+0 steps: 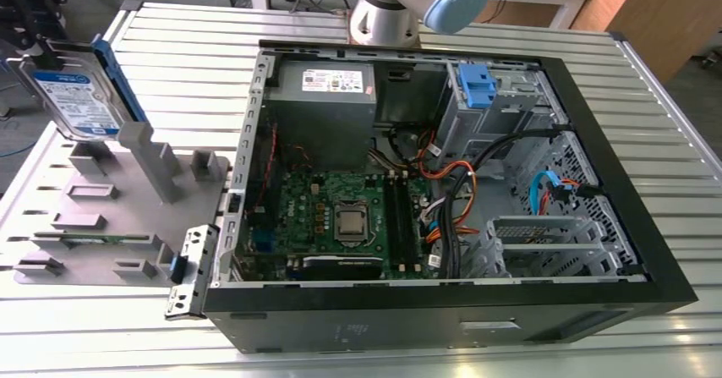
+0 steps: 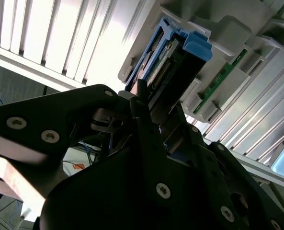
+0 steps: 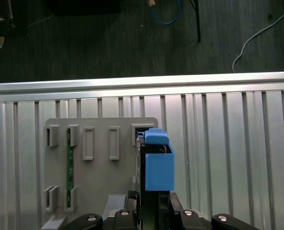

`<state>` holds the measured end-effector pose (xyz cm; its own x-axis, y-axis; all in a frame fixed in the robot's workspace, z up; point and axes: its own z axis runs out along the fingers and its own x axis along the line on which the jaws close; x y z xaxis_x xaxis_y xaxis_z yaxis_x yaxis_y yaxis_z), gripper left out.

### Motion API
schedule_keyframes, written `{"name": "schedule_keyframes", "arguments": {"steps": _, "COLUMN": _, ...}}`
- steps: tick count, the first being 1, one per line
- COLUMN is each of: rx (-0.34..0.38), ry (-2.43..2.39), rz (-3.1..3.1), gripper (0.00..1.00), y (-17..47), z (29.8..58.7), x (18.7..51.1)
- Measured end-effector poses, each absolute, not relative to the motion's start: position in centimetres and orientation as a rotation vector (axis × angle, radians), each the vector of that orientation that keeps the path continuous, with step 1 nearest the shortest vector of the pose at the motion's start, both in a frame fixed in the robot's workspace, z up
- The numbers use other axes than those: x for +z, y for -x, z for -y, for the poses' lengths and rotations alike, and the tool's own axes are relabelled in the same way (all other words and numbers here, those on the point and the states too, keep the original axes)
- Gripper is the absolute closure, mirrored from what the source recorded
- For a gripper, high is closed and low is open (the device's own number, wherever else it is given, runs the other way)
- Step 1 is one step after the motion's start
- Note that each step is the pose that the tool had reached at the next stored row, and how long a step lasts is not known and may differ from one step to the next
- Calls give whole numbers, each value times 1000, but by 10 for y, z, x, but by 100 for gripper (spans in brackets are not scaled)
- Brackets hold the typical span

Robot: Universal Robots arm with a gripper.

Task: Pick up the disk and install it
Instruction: 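Pick up the disk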

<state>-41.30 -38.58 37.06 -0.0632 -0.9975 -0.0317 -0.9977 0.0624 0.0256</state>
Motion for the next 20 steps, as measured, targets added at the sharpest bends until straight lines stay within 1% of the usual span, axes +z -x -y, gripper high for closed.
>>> {"name": "schedule_keyframes", "arguments": {"steps": 20, "rx": 63, "ry": 2146, "rz": -2286, "gripper": 65, "y": 413, "z": 386, "x": 395}}
